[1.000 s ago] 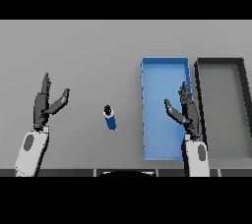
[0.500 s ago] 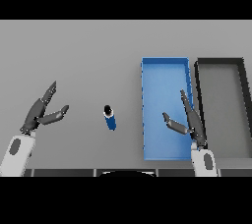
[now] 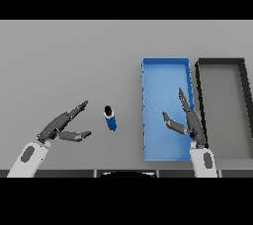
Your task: Pick up the blue pipe and place it into the blue bin.
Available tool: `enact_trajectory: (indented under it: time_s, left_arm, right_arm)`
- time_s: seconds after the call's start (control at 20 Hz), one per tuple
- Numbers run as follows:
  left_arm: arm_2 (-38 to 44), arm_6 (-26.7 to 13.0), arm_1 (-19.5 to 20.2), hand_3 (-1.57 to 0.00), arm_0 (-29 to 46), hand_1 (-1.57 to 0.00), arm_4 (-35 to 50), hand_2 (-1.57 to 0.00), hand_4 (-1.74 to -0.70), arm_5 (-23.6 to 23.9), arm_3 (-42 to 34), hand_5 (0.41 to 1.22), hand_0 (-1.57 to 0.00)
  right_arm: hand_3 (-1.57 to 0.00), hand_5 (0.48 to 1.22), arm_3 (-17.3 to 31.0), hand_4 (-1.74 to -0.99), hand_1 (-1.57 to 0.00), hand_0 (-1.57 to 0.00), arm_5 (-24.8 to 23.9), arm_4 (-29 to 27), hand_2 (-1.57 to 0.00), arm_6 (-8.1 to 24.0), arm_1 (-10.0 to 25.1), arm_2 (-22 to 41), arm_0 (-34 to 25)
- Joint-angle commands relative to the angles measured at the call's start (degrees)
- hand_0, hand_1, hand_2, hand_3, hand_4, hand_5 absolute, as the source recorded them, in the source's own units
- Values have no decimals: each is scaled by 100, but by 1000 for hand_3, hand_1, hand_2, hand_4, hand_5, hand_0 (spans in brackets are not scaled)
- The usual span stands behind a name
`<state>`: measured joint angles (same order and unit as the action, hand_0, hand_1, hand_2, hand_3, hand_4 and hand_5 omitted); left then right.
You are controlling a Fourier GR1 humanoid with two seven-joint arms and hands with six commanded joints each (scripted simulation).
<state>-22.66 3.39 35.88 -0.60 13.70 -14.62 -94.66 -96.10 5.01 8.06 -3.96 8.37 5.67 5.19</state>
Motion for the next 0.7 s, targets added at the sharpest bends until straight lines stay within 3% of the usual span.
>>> enact_trajectory:
  time_s: [0.0, 0.2, 0.3, 0.65]
  left_arm:
    - [-88, -112, -77, 1, -80, 1, -44, 1, -1204, -18, 25, 508, 1]
    - [-446, -268, -514, 1, -219, 1, -371, 1, -1203, 90, 110, 483, 1]
    - [-561, -28, -753, 1, -236, 1, -602, 1, -1210, 208, 272, 483, 1]
    - [-735, 68, -1509, 1, -641, 1, -923, 1, -1220, 487, 950, 502, 1]
  right_arm:
    - [1, 638, 19, -1279, 1, 1, 11, 3, 1, 5, 5, 0, 19]
    - [1, 654, 1, -1299, 1, 1, 20, -14, 1, -56, 17, -24, 107]
    - [1, 651, -74, -1296, 1, 1, -18, 30, 1, -37, 2, 3, 165]
    - [1, 655, -121, -1320, 1, 1, 14, -63, 1, 194, 33, -58, 80]
